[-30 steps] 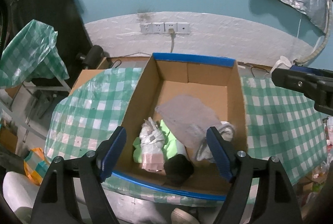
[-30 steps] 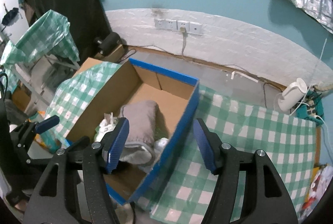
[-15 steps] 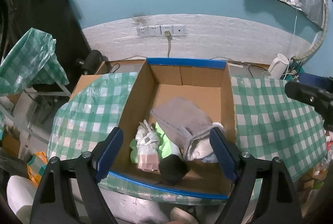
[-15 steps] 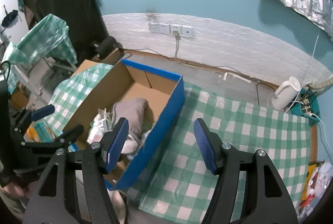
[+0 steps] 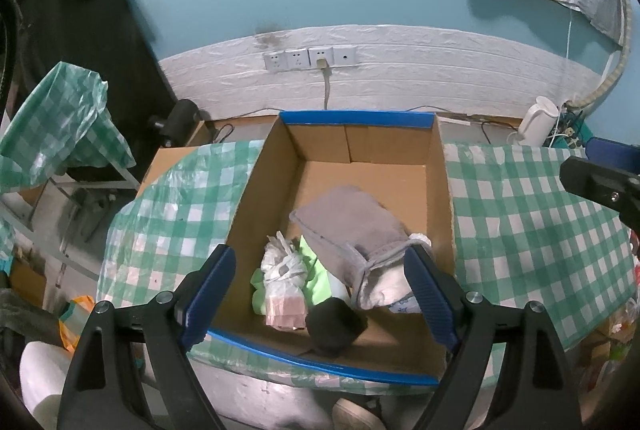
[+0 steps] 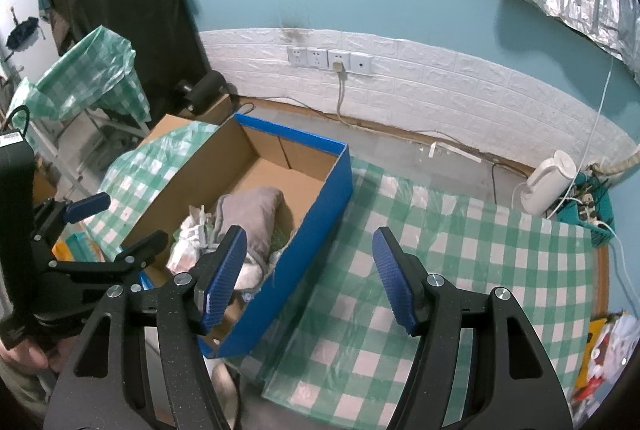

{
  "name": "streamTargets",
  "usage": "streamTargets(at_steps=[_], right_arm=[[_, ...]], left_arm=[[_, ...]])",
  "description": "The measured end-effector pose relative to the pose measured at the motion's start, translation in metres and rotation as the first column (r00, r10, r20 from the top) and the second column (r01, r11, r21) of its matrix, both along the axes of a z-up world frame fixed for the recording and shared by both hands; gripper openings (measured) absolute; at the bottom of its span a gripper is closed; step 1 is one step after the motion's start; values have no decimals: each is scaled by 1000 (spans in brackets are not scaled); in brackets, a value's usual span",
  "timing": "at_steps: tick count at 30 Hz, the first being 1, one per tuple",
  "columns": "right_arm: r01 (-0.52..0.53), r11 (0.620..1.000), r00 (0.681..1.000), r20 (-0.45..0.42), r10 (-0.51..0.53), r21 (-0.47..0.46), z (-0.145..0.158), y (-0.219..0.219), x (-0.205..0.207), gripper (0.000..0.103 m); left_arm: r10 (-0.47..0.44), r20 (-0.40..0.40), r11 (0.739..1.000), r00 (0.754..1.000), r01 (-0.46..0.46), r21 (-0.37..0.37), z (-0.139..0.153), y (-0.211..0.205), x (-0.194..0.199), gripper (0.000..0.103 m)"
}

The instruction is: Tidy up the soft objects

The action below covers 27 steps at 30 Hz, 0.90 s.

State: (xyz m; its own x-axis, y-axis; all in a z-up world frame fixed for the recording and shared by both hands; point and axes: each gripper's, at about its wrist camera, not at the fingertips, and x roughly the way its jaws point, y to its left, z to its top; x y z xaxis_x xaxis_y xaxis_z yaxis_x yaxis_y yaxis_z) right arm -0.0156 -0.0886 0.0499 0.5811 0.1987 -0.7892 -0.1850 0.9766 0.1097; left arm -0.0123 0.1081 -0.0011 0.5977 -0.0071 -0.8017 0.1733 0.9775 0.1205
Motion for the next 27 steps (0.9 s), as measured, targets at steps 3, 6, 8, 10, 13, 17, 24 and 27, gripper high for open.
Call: streamTargets(at_steps=[3, 6, 8, 10, 13, 17, 24, 27], right_arm=[[1, 1000, 1000, -7, -1, -1, -1, -1, -2, 65], [2, 1000, 1000, -11, -2, -3, -1, -1, -2, 65], [4, 1000, 1000, -12, -4, -4, -2, -1, -2, 65], [3, 1000, 1000, -13, -3, -5, -2, -1, -2, 65], [3, 1000, 1000, -12, -3, -4, -3, -2, -1, 65], [4, 1000, 1000, -13, -4, -5, -3, -2, -2, 65], [3, 1000, 1000, -12, -3, -5, -3, -2, -2, 65], [3, 1000, 1000, -13, -3, -5, -3, -2, -1, 65]], left_arm=[[-5, -1, 1000, 1000, 5, 3, 0, -1, 0, 87], [-4, -3, 1000, 1000, 4, 2, -1, -2, 0, 87], [-6, -8, 1000, 1000, 6, 3, -2, -2, 0, 87], [-7, -10, 1000, 1000, 7, 4, -3, -3, 0, 87], [-6, -10, 1000, 1000, 6, 2, -3, -2, 0, 87], [-6, -9, 1000, 1000, 6, 4, -3, -2, 0, 87], [-8, -10, 1000, 1000, 8, 3, -3, -2, 1, 87], [-11, -7, 1000, 1000, 11, -1, -3, -1, -1, 87]])
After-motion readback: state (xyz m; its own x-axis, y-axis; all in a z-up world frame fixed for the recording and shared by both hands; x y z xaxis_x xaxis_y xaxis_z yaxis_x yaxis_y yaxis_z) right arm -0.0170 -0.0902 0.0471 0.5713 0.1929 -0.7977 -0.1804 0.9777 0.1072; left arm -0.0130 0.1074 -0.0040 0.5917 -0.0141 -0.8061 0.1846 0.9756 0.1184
